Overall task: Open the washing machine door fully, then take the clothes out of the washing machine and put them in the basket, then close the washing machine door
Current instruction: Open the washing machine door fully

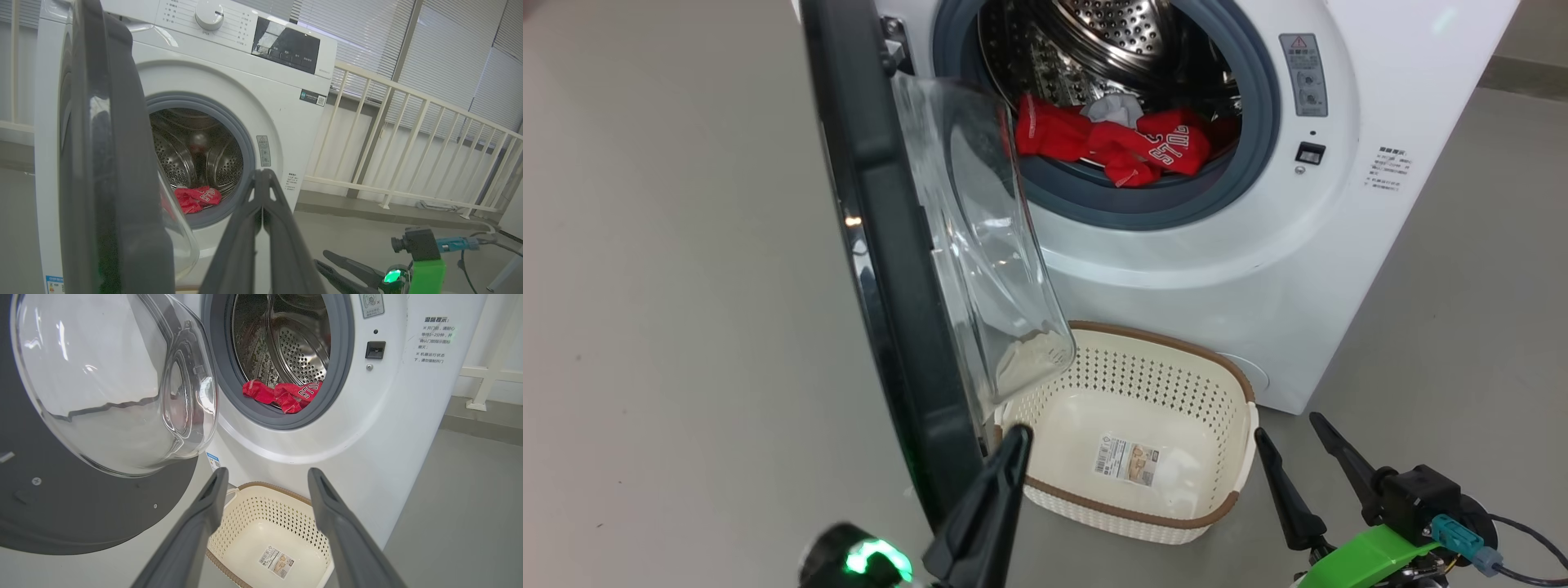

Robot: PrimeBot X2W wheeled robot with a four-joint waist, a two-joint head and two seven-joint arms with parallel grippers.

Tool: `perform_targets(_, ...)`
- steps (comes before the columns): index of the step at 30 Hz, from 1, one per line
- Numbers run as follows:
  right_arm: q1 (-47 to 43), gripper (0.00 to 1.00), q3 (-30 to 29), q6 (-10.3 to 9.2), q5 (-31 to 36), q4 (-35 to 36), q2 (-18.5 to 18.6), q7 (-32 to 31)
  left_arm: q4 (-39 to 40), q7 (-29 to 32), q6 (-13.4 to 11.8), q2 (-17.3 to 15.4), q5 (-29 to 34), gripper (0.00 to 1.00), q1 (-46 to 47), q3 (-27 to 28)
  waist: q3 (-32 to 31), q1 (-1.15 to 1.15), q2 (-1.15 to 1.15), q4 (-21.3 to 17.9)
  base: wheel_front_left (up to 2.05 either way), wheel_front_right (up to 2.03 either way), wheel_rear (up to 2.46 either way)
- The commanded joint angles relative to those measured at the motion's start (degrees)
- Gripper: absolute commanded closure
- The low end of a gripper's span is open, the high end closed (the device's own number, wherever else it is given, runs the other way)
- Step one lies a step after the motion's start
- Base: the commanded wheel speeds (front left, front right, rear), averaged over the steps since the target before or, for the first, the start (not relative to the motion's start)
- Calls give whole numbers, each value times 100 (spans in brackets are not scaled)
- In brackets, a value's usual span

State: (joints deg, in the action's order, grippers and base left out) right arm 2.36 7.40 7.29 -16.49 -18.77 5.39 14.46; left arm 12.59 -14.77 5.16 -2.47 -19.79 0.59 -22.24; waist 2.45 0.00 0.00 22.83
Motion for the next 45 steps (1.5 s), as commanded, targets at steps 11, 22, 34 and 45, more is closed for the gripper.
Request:
perform_targets(11,173,0,156,20,55,112,36,53,-1517,-23,-155,-41,-542,100,264,-29,108,0,0,-34,0,0,0)
perform_targets(22,131,0,147,20,32,123,29,53,-1824,-23,-312,-41,-569,100,346,378,30,0,0,28,0,0,0)
perform_targets(34,85,0,184,20,21,120,-8,53,-1858,-23,-317,-94,-326,100,116,1305,17,0,0,219,0,0,0)
perform_targets(45,158,0,167,20,73,159,41,53,-1947,-23,-381,-229,-323,100,298,2374,210,0,0,241,0,0,0)
